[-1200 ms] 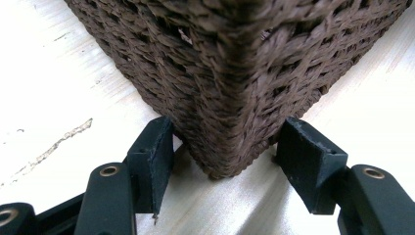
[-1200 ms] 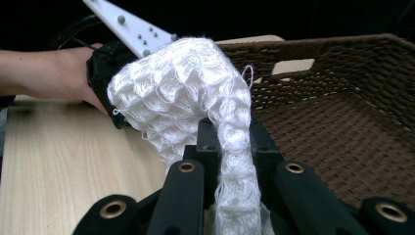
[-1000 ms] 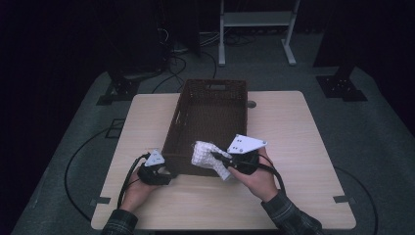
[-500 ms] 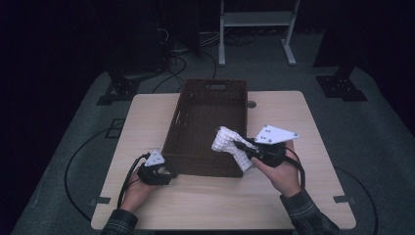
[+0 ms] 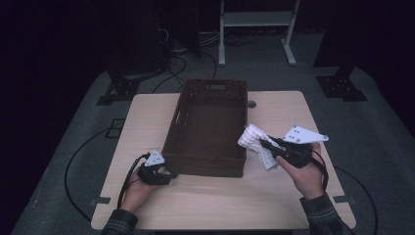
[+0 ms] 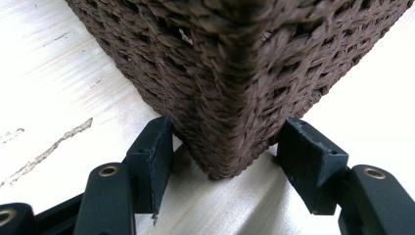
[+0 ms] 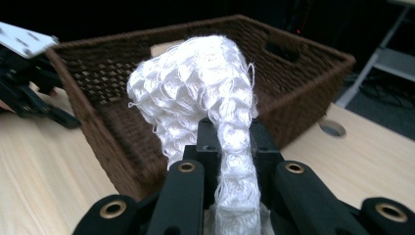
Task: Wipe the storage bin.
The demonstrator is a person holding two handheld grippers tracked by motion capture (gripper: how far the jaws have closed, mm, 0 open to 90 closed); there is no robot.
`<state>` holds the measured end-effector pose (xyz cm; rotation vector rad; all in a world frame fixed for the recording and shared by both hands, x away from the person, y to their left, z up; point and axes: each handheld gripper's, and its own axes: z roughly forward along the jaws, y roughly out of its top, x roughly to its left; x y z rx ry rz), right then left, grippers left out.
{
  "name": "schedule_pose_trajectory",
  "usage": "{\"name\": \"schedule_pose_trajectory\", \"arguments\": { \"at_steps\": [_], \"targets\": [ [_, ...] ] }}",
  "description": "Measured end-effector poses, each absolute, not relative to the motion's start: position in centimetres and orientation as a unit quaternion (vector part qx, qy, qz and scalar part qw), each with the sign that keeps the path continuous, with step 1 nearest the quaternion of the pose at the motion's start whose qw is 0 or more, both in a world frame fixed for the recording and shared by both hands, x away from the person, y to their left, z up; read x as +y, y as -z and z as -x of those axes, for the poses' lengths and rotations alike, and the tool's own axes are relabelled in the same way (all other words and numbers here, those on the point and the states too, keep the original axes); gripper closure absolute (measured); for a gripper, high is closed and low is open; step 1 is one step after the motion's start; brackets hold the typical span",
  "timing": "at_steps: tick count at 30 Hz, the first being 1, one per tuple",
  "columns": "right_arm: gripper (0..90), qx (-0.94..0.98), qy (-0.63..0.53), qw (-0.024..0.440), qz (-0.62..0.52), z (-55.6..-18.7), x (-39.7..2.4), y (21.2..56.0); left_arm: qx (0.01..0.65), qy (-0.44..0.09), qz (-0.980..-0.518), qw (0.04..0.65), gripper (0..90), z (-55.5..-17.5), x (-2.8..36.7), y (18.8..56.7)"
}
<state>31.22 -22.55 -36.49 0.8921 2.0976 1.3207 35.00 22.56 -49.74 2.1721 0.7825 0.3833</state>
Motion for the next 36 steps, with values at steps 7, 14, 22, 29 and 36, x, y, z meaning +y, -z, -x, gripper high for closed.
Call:
{"name": "schedule_pose_trajectory", "arguments": {
  "at_steps": [7, 14, 22, 29, 36],
  "targets": [
    [79.0, 0.772, -0.468, 0.246, -0.352, -31.1, -24.5, 38.4, 0.308, -0.151, -0.855, 0.390, 37.4, -35.0, 22.6, 49.7],
    [79.0, 0.774, -0.450, 0.243, -0.373, -31.3, -25.6, 40.2, 0.308, -0.153, -0.855, 0.387, 33.7, -34.7, 22.8, 49.2],
    [79.0, 0.776, -0.437, 0.235, -0.389, -31.4, -26.3, 41.7, 0.306, -0.164, -0.843, 0.410, 34.0, -33.5, 23.4, 47.0],
    [79.0, 0.779, -0.424, 0.237, -0.397, -31.4, -26.6, 42.5, 0.314, -0.164, -0.834, 0.423, 34.6, -32.8, 24.1, 44.9],
    [79.0, 0.778, -0.414, 0.238, -0.408, -31.5, -27.1, 43.0, 0.330, -0.152, -0.824, 0.436, 36.2, -32.6, 24.7, 42.8]
  ]
}}
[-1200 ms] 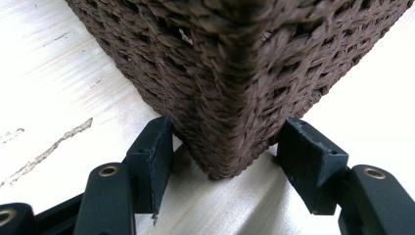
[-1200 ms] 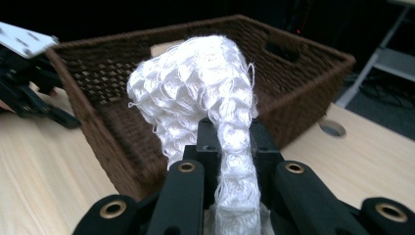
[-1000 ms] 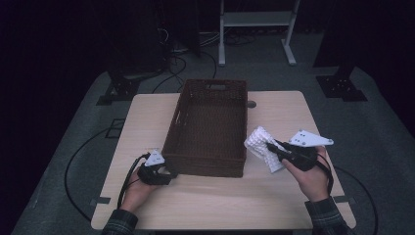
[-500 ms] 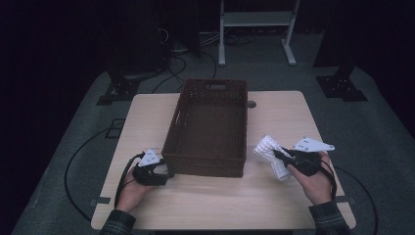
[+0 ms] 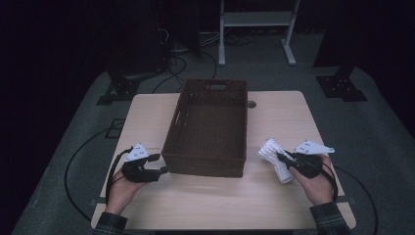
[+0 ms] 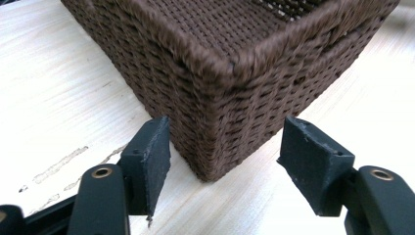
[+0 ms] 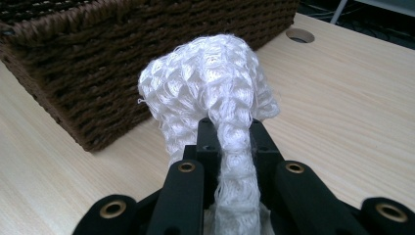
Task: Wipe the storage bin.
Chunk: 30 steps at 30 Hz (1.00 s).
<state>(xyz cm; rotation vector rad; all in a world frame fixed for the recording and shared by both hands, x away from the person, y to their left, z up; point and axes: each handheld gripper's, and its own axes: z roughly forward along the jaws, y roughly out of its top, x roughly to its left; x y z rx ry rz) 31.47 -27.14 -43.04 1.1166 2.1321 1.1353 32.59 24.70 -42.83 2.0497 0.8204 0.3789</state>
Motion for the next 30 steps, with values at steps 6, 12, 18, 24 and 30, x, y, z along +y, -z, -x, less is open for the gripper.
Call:
{"name": "schedule_pose_trajectory", "arguments": {
  "at_steps": [6, 12, 18, 24, 30],
  "targets": [
    [79.0, 0.777, -0.410, 0.238, -0.414, -31.3, -27.6, 43.5, 0.338, -0.156, -0.814, 0.446, 38.0, -32.7, 24.7, 40.8],
    [79.0, 0.774, -0.405, 0.240, -0.423, -30.9, -28.0, 43.8, 0.353, -0.166, -0.802, 0.453, 42.6, -33.3, 24.3, 39.0],
    [79.0, 0.773, -0.403, 0.240, -0.427, -30.7, -28.2, 43.9, 0.365, -0.180, -0.799, 0.443, 46.3, -34.5, 23.6, 38.0],
    [79.0, 0.775, -0.403, 0.239, -0.424, -30.7, -28.0, 44.0, 0.377, -0.184, -0.805, 0.421, 50.9, -36.1, 22.7, 38.2],
    [79.0, 0.775, -0.404, 0.239, -0.423, -30.7, -27.9, 44.1, 0.395, -0.180, -0.810, 0.394, 59.4, -37.3, 22.2, 39.4]
  ]
}}
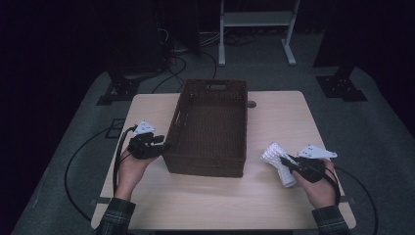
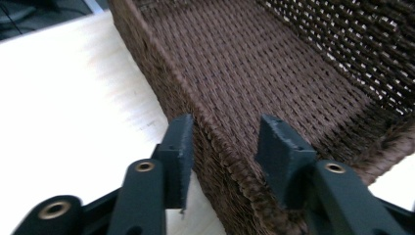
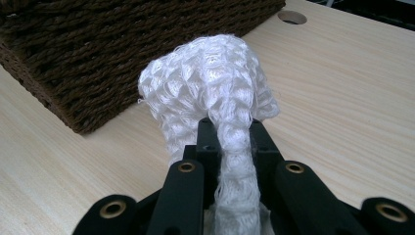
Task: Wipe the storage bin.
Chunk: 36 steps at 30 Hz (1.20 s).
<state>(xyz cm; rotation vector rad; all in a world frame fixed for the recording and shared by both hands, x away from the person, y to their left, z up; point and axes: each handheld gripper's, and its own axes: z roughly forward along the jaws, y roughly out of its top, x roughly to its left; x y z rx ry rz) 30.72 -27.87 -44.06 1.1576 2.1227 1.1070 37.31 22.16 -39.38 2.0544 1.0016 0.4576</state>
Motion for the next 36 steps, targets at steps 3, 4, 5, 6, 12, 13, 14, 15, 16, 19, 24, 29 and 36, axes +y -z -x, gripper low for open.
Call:
{"name": "schedule_pose_trajectory", "arguments": {
  "at_steps": [3, 4, 5, 6, 12, 13, 14, 15, 16, 19, 24, 29, 36],
  "targets": [
    [79.0, 0.776, -0.404, 0.239, -0.422, -30.7, -27.8, 44.1, 0.397, -0.178, -0.807, 0.400, 63.5, -37.3, 22.1, 39.6],
    [79.0, 0.775, -0.403, 0.239, -0.423, -30.7, -27.8, 44.1, 0.397, -0.179, -0.808, 0.397, 63.8, -37.3, 22.1, 39.6],
    [79.0, 0.775, -0.403, 0.238, -0.423, -30.7, -27.8, 44.1, 0.398, -0.181, -0.808, 0.395, 64.2, -37.3, 22.0, 39.5],
    [79.0, 0.776, -0.403, 0.239, -0.423, -30.7, -27.8, 44.1, 0.399, -0.182, -0.808, 0.394, 64.7, -37.3, 22.0, 39.5],
    [79.0, 0.776, -0.403, 0.237, -0.423, -30.7, -27.7, 44.1, 0.408, -0.191, -0.807, 0.382, 69.1, -37.6, 22.9, 39.4],
    [79.0, 0.776, -0.403, 0.237, -0.423, -30.7, -27.7, 44.1, 0.412, -0.193, -0.805, 0.381, 70.0, -37.8, 23.3, 39.4],
    [79.0, 0.776, -0.403, 0.237, -0.423, -30.7, -27.7, 44.2, 0.414, -0.195, -0.804, 0.381, 71.2, -37.9, 23.5, 39.4],
    [79.0, 0.776, -0.402, 0.237, -0.423, -30.7, -27.7, 44.2, 0.416, -0.197, -0.802, 0.380, 72.5, -38.1, 23.8, 39.4],
    [79.0, 0.776, -0.403, 0.238, -0.423, -30.7, -27.7, 44.2, 0.418, -0.200, -0.800, 0.381, 74.0, -38.3, 24.1, 39.4],
    [79.0, 0.776, -0.403, 0.237, -0.423, -30.7, -27.7, 44.1, 0.426, -0.198, -0.794, 0.387, 76.6, -38.9, 24.9, 39.5],
    [79.0, 0.776, -0.402, 0.238, -0.424, -30.7, -27.6, 44.2, 0.437, -0.204, -0.789, 0.381, 79.4, -40.5, 25.5, 39.6],
    [79.0, 0.776, -0.402, 0.239, -0.423, -30.7, -27.7, 44.1, 0.443, -0.207, -0.786, 0.379, 81.0, -42.0, 25.7, 39.9],
    [79.0, 0.775, -0.403, 0.239, -0.425, -30.8, -27.9, 44.2, 0.437, -0.207, -0.786, 0.385, 81.0, -43.8, 26.1, 40.0]
  ]
}}
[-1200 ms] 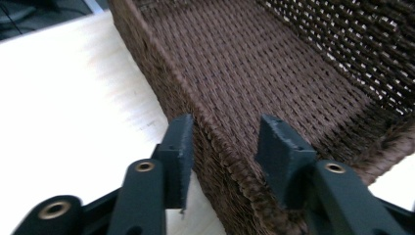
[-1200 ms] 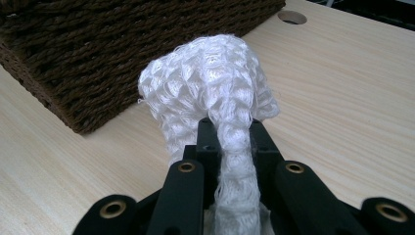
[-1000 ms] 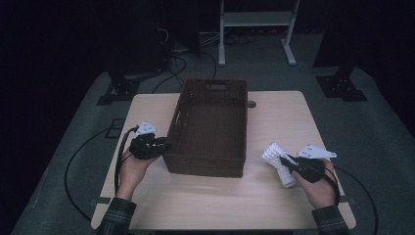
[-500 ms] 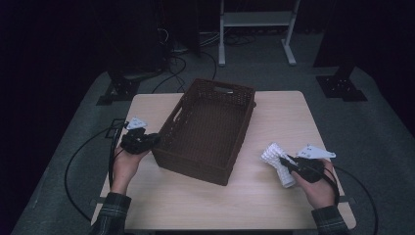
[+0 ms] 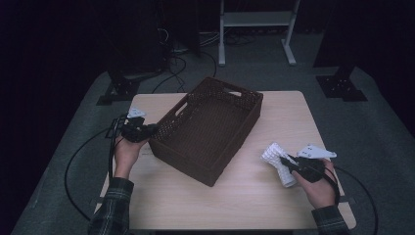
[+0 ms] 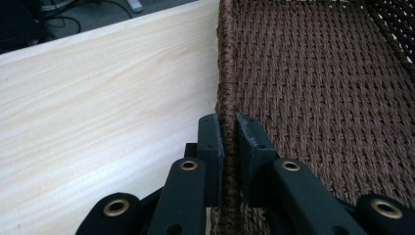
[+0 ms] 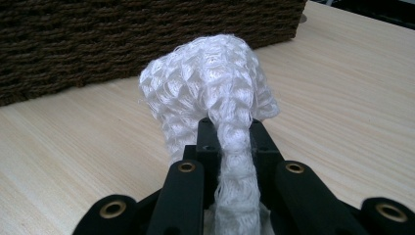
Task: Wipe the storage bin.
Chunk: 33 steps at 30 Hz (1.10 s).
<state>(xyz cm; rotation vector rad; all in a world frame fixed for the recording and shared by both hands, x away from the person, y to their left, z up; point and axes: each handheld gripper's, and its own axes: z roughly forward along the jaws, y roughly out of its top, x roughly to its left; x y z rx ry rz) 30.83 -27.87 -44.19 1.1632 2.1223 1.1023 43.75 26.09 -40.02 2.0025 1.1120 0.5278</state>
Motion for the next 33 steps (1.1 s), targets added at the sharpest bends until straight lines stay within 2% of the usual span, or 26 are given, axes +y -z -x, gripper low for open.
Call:
{"name": "schedule_pose_trajectory", "arguments": {
  "at_steps": [11, 18, 24, 33],
  "targets": [
    [79.0, 0.778, -0.403, 0.237, -0.420, -30.9, -27.5, 44.3, 0.437, -0.206, -0.787, 0.383, 78.1, -45.8, 26.0, 40.0],
    [79.0, 0.779, -0.403, 0.235, -0.419, -30.9, -27.6, 44.3, 0.421, -0.218, -0.787, 0.395, 52.4, -45.1, 25.3, 39.2],
    [79.0, 0.779, -0.404, 0.235, -0.419, -30.8, -27.5, 44.3, 0.400, -0.218, -0.794, 0.402, 40.3, -43.2, 24.4, 37.8],
    [79.0, 0.778, -0.403, 0.233, -0.421, -30.8, -27.5, 44.3, 0.342, -0.178, -0.811, 0.440, 42.2, -39.5, 21.0, 36.2]
  ]
}}
